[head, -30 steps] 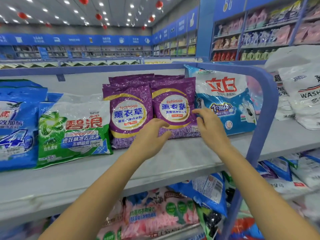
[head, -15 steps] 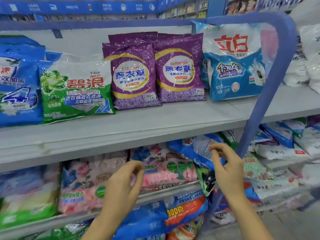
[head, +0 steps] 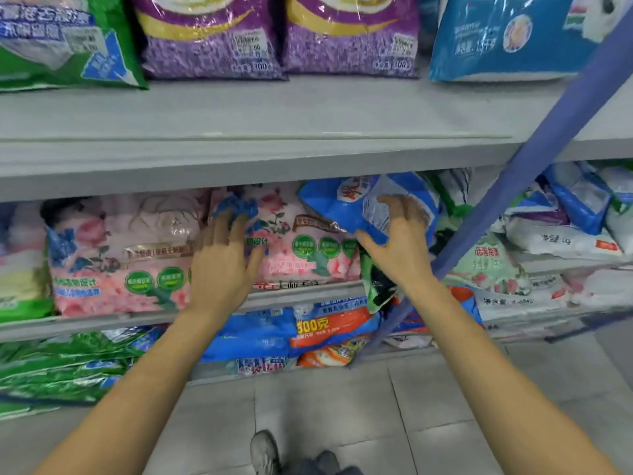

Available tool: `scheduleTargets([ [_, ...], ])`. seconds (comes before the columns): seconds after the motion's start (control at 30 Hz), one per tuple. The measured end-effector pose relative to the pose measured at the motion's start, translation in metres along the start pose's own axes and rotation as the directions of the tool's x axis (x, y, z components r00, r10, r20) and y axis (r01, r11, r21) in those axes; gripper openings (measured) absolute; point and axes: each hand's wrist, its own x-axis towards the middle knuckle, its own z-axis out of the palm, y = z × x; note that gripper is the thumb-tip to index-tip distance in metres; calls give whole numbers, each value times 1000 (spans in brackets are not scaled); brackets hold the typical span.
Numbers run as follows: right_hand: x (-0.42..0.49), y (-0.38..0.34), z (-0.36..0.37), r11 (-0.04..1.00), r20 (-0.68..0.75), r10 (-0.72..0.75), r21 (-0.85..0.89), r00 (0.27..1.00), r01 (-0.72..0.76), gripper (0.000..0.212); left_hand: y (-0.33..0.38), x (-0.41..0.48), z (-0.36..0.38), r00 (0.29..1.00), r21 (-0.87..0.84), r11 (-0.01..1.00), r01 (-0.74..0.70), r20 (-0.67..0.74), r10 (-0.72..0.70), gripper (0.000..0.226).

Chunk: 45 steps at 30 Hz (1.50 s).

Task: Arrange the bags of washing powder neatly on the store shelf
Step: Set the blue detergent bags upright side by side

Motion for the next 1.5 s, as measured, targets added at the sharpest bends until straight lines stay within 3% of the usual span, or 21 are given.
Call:
scheduleTargets([
  [0.13,19,-2,24,990,-139,-125,-81,982,115,80,6,1,32,1000,5,1000,27,13,-27,73],
  [0.27,35,-14,42,997,72,-49,-58,996,53,100,4,0,44,999,37,999,18,-36,-16,73],
  [0.43,44,-14,52,994,44,6,-107,999,-1,70,5,1,43,999,43,999,26,-38,-24,77],
  [0.6,38,-7,41,997,-43,-8,70,999,11,44,6,-1,42,999,52,998,36,-31,-34,76],
  [0.77,14,-14,4,907,-64,-35,416,997,58,35,6,-1,40,1000,45,999,30,2,-30,82],
  [0.87,-9,-24,-21,829,57,-105,556,993,56,35,6,-2,38,999,26,999,27,43,-28,86],
  [1.0,-39,-36,-54,786,134,-101,618,986,-4,26,4,1,35,993,4,1000,27,116,-28,97],
  [1.07,-44,-43,-71,776,75,-31,630,997,-24,37,0,3,32,988,-24,999,21,156,-17,103],
  [1.17,-41,-52,-95,756,-30,28,654,999,-2,40,-2,6,18,977,-78,997,24,213,-6,94],
  [1.27,-33,-57,-113,767,-16,19,642,1000,-5,38,11,3,3,956,-78,997,-6,291,29,101],
  [1.33,-33,-67,-126,780,-3,31,626,1000,-23,39,29,-6,-14,902,-298,954,-33,403,157,109],
  [1.4,-31,-78,-139,751,-28,104,658,994,-60,37,50,-21,-35,802,-615,788,25,483,351,101],
  [1.47,-26,-91,-151,660,-32,190,744,981,-103,27,65,-33,-52,749,-728,680,83,496,439,98],
  [1.5,-23,-98,-157,575,-19,200,812,980,-102,24,71,-37,-60,772,-787,606,118,456,442,96],
])
